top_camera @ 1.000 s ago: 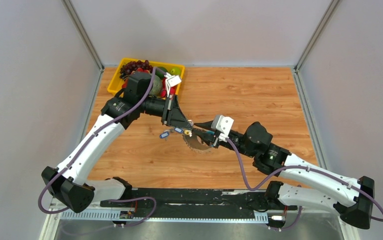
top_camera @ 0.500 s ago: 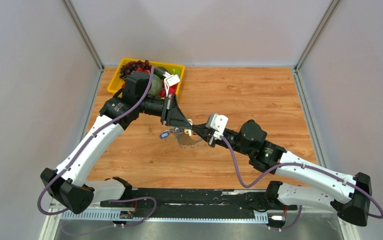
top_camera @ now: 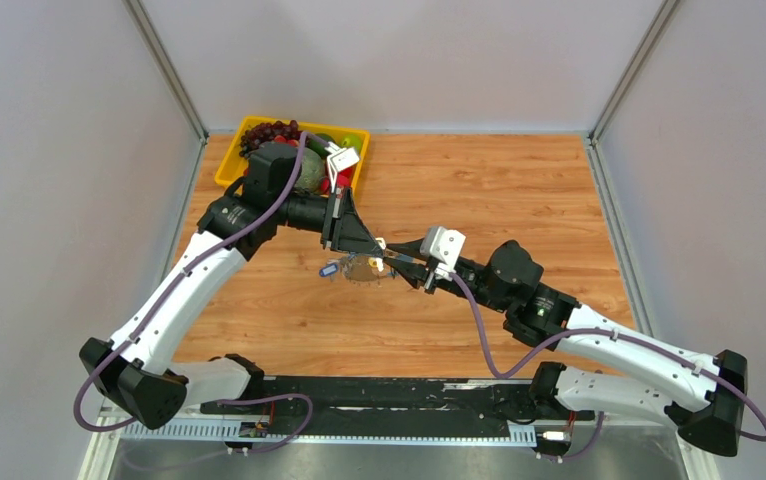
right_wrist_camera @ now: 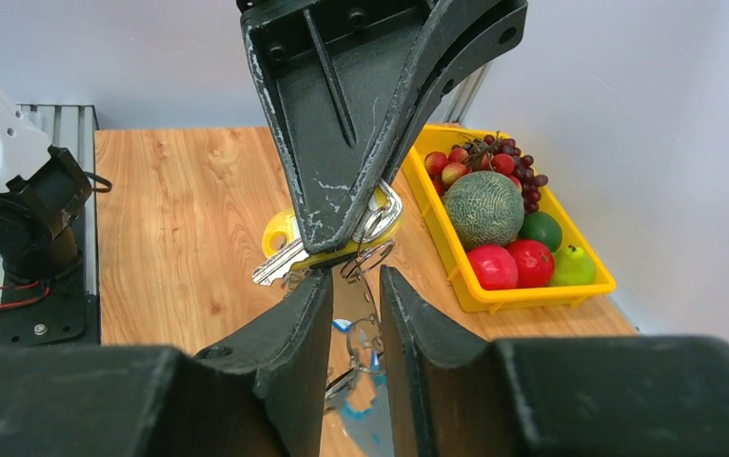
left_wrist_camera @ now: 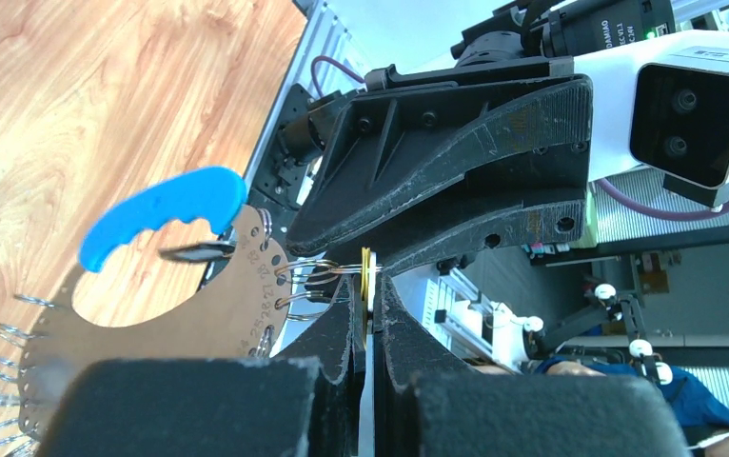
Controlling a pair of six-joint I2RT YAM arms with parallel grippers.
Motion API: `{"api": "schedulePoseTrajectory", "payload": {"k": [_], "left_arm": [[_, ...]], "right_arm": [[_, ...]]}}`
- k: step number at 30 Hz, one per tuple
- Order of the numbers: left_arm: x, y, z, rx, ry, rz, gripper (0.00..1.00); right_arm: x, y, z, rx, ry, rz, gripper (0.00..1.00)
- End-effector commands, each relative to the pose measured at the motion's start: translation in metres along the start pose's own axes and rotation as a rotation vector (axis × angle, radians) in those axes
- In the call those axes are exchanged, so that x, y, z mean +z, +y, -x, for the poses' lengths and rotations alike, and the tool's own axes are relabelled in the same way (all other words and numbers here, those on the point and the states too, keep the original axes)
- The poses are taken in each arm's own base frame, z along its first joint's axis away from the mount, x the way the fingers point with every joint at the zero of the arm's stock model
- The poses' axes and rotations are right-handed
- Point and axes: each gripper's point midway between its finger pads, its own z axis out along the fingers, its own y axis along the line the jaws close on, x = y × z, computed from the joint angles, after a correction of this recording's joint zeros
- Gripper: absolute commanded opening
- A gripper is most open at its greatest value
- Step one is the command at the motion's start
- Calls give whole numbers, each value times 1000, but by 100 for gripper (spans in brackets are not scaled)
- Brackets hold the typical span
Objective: Remove the keys from the keyring
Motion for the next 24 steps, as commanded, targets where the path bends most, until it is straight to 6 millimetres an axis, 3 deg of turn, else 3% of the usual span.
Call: {"api": "schedulePoseTrajectory", "payload": {"k": [1, 24], "left_arm": [[-7, -24, 8, 80, -31, -38, 0], [-9, -30, 10, 91, -41, -48, 0]], "right_arm": [[-3, -8, 30, -5, -85, -26, 30], [-13, -10, 32, 8, -101, -48, 27]]}}
